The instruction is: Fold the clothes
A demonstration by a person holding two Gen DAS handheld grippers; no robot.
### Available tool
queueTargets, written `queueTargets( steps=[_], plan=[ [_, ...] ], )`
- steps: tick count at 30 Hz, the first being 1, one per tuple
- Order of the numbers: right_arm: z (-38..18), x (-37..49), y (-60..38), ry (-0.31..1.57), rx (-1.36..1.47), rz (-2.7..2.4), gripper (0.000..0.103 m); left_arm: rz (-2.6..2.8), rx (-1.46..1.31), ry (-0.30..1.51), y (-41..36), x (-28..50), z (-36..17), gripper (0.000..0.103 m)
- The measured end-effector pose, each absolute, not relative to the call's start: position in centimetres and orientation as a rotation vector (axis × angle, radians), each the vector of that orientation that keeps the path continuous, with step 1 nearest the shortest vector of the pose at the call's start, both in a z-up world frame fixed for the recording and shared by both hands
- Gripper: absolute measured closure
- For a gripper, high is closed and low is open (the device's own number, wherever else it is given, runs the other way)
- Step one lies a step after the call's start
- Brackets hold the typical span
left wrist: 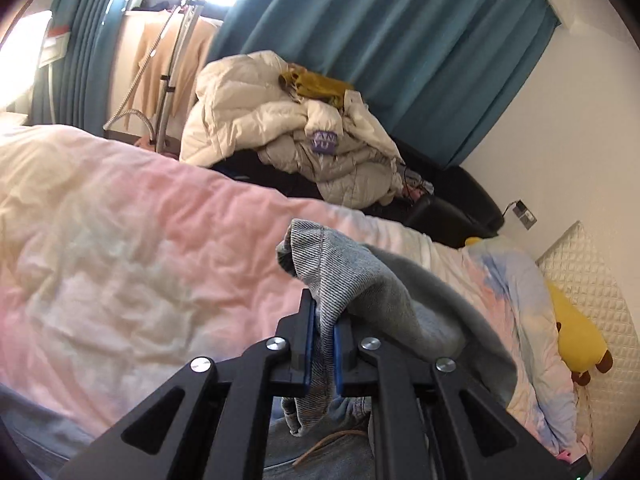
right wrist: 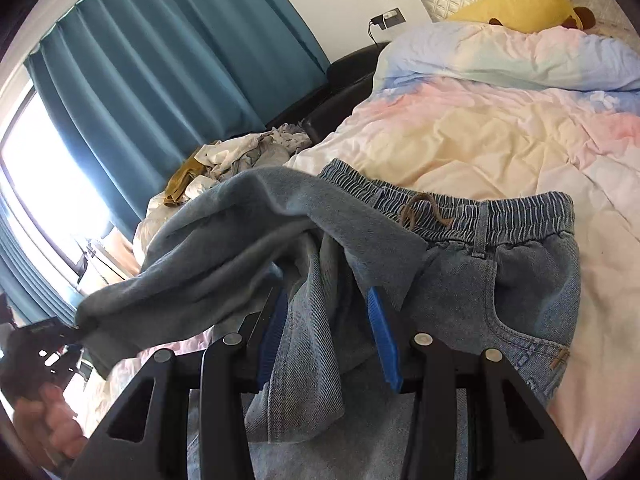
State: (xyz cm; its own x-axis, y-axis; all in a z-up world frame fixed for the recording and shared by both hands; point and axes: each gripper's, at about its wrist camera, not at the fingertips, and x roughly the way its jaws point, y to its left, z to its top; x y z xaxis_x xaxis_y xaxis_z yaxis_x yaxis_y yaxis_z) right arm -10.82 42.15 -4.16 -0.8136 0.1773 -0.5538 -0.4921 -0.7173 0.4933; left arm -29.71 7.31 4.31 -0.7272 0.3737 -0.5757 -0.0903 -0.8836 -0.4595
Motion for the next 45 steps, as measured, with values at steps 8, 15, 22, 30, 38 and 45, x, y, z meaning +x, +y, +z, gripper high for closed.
queueTargets(
  steps=[8,15,22,30,38,45],
  plan=[
    [-3.2,-10.9,39.7,0.775,-0.701,2.569,0.061,2.879,-0.915,-0.668,-4.9,-27.2,12.7,0.096],
    [-3.2,-11.6,38.1,0.679,-0.747,2.598,0.061,3.075,-0.976,-0.620,-14.7,-26.4,15.9,0.096],
    [-4.5,-13.2,36.8,0.621,-0.847,2.616,0.061,3.243,-1.031,-0.584,-23.4,-26.5,15.3,0.096],
    [-6.1,-15.2,35.3,0.566,-0.951,2.633,0.061,3.303,-1.137,-0.551,-29.1,-28.3,14.1,0.096],
    [-7.4,-16.8,33.4,0.487,-1.054,2.660,0.061,3.233,-1.341,-0.601,-31.9,-28.5,3.1,0.096],
    [-7.9,-17.2,32.9,0.481,-1.091,2.664,0.061,3.031,-1.473,-0.970,-35.8,-25.1,-2.9,0.079]
  ],
)
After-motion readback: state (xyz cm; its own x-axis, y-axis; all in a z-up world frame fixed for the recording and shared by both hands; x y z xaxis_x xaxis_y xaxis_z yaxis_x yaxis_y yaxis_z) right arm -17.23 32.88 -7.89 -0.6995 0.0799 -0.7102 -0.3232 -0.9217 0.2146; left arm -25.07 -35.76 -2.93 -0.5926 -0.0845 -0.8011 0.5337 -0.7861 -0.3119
